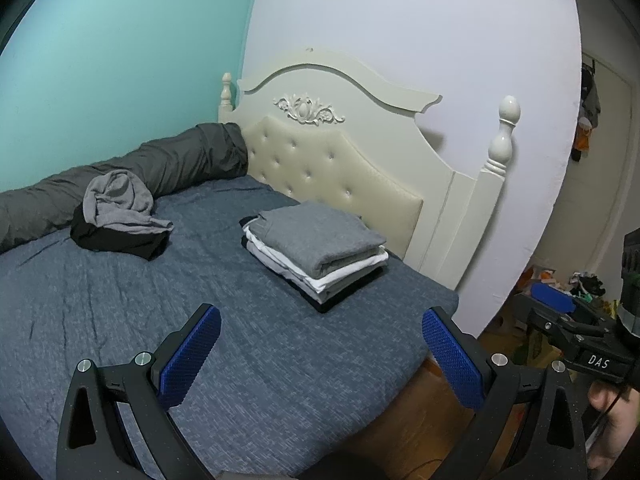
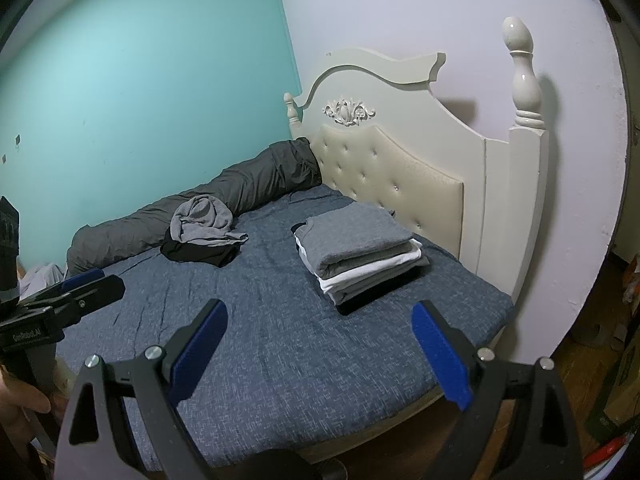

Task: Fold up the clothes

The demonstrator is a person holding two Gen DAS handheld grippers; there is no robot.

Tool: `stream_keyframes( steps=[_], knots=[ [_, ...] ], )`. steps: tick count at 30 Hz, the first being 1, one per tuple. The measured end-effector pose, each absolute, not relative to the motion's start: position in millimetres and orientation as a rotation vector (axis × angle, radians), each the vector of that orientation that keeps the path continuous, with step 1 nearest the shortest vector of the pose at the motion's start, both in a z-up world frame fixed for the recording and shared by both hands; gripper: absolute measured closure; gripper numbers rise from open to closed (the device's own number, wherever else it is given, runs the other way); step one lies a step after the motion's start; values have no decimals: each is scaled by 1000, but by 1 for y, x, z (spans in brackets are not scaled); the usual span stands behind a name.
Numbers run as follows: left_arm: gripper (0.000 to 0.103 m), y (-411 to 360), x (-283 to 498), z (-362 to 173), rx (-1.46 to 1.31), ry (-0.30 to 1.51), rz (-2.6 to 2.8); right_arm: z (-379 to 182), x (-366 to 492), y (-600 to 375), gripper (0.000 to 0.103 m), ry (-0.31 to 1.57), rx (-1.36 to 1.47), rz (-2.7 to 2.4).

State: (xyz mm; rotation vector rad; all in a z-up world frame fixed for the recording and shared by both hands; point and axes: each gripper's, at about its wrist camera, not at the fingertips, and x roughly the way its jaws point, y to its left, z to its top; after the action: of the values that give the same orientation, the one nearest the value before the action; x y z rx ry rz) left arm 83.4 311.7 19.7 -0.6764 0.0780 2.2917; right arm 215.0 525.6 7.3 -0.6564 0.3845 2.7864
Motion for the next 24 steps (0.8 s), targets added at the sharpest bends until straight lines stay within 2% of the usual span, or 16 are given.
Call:
stream_keyframes(
  steps=[24],
  knots=[
    [1, 309, 84, 17, -657, 75, 2288, -1, 214, 529, 9, 407, -679, 2770]
  ],
)
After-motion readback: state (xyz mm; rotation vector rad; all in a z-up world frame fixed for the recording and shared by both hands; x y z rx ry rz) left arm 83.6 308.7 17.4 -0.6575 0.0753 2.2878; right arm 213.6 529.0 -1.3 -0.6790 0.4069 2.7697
